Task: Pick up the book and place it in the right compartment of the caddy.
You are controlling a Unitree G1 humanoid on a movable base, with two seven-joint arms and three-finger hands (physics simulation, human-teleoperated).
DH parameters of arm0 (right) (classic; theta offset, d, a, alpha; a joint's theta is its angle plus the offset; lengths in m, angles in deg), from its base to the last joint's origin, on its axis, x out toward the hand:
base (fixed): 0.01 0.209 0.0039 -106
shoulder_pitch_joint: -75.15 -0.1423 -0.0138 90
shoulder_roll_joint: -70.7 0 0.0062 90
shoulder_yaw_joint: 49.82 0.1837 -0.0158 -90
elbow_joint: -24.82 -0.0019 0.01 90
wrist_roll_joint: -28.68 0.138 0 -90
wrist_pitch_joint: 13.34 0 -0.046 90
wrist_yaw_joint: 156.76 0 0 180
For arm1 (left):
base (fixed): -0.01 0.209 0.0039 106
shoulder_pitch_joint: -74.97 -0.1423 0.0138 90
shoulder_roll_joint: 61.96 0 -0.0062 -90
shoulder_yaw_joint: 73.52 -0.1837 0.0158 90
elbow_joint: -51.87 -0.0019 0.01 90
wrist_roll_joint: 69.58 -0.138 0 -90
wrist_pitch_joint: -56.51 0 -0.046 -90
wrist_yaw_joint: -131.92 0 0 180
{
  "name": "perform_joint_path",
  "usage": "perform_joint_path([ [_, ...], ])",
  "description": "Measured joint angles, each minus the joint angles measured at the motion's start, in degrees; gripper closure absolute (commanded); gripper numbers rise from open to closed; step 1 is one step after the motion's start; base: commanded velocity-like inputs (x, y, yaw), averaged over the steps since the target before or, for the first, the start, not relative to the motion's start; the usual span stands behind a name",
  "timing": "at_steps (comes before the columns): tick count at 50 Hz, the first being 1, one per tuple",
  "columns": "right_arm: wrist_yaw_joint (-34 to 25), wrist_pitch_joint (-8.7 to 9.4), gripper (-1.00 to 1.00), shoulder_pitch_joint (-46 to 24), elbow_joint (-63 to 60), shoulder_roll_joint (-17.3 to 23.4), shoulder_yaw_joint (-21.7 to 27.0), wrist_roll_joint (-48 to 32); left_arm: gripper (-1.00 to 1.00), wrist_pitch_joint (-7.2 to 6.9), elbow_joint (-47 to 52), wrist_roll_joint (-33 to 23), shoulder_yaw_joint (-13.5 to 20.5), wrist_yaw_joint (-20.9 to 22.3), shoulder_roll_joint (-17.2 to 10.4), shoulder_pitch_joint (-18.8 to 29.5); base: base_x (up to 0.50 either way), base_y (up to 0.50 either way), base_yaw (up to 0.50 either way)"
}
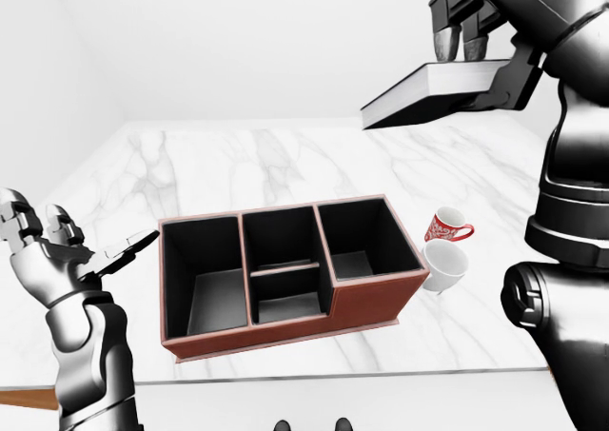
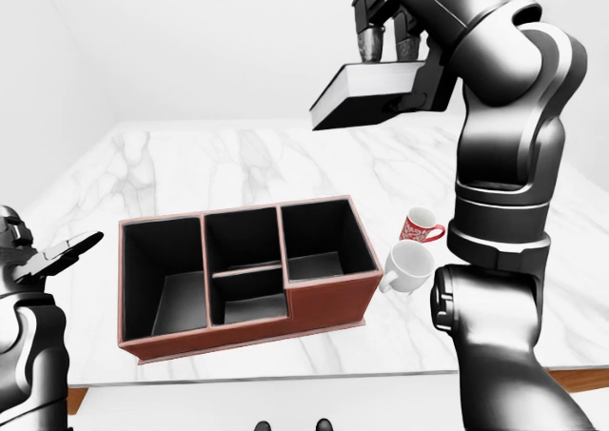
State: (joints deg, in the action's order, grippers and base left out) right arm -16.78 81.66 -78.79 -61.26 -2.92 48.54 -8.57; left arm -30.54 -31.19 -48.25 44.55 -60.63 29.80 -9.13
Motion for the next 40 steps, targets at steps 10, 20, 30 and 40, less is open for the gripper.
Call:
perform_joint_path([
  [10,0.01,0.0,1.0,-1.55,2.22,-7.58,-4.14,-2.09,-1.0,0.63,-0.74,0.29,-0.19,0.0,-0.2,-0.04,0.0,0.0,0.0],
  [20,0.01,0.0,1.0,0.15,0.74,-12.27,-6.39,-4.57,-1.0,0.83,-0.83,0.29,-0.17,0.09,-0.08,-0.16,0.0,0.0,0.0],
  [30,0.01,0.0,1.0,1.88,1.52,-14.25,-7.17,-6.72,-1.0,0.35,-0.22,0.31,-0.16,-0.11,-0.03,-0.29,0.0,0.0,0.0],
  [40,0.01,0.0,1.0,3.96,1.91,-14.8,-7.44,-10.28,-1.0,0.43,-0.43,0.23,-0.18,-0.12,-0.03,-0.18,0.0,0.0,0.0],
])
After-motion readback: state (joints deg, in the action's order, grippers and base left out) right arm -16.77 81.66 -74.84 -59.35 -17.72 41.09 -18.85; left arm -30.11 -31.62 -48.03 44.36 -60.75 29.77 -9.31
